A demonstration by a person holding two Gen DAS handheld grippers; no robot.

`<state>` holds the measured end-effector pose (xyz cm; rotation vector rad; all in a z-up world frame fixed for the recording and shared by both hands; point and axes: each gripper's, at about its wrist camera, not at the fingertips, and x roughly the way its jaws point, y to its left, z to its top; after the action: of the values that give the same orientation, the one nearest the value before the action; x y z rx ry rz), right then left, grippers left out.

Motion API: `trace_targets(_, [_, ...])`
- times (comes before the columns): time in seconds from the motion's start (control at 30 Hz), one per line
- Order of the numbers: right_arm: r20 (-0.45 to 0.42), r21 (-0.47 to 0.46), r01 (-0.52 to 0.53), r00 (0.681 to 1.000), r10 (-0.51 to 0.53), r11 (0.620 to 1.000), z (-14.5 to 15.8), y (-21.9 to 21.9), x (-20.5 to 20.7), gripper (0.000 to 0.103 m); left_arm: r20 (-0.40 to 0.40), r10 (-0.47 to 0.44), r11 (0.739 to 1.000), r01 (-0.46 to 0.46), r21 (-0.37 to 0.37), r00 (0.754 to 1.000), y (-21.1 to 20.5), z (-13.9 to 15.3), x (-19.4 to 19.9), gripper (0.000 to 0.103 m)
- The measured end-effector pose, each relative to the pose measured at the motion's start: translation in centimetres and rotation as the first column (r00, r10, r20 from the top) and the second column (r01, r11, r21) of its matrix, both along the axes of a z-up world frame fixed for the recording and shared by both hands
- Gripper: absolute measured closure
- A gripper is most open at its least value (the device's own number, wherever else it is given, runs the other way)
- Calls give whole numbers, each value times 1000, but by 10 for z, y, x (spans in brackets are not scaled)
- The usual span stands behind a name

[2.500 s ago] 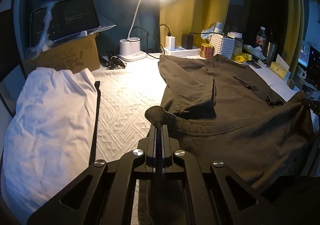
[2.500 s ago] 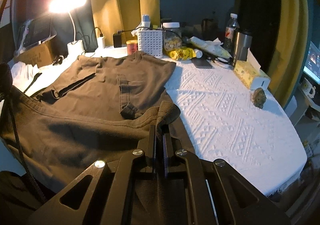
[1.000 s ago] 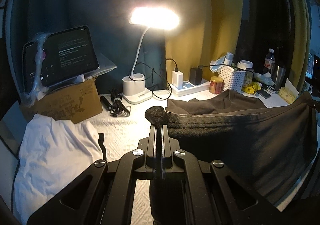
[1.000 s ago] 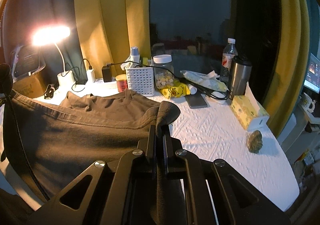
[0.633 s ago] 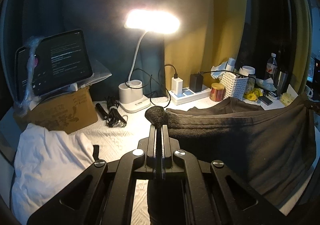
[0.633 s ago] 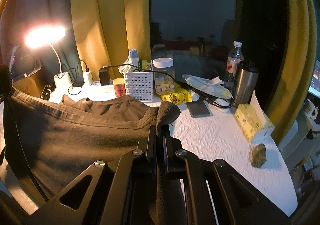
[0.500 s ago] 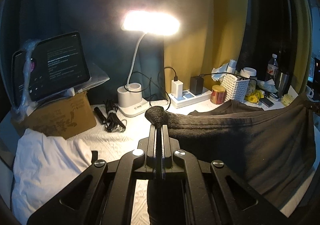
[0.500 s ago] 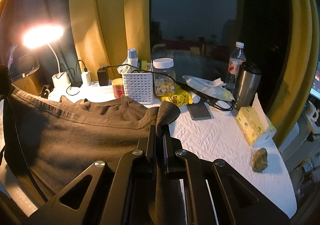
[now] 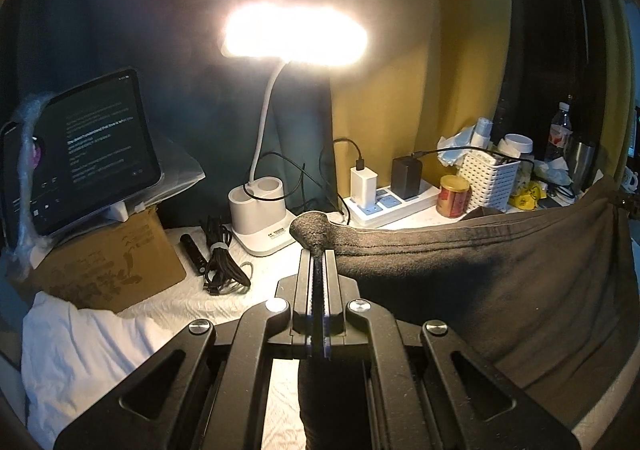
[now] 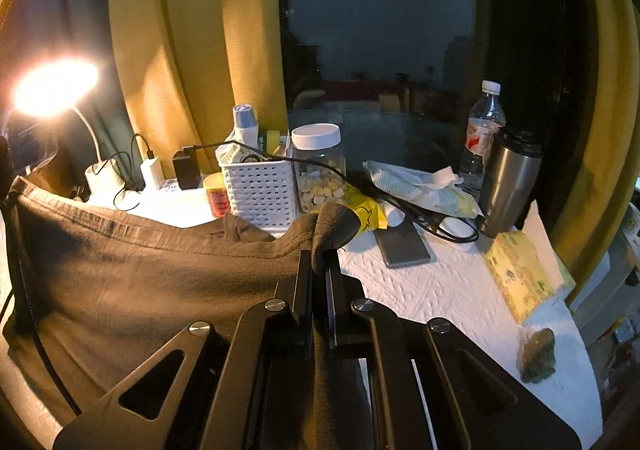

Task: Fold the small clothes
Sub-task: 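Lift the hem with both tools and fold it toward the collar, then lay the hem down near the collar and open both tools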

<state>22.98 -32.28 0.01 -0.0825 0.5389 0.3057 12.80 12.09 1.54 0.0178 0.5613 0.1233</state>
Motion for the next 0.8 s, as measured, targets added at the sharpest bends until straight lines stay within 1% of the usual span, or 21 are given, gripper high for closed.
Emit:
trace_targets(0.2, [-6, 15, 6, 1000, -6, 1000, -6, 6, 28, 97, -11, 10, 1000, -10, 6, 1000, 9, -7, 21, 101])
trace_targets(0.8, [16, -43, -29, 999, 30, 999, -12, 38, 105, 97, -25, 44, 999, -43, 26, 999, 34, -22, 76, 101])
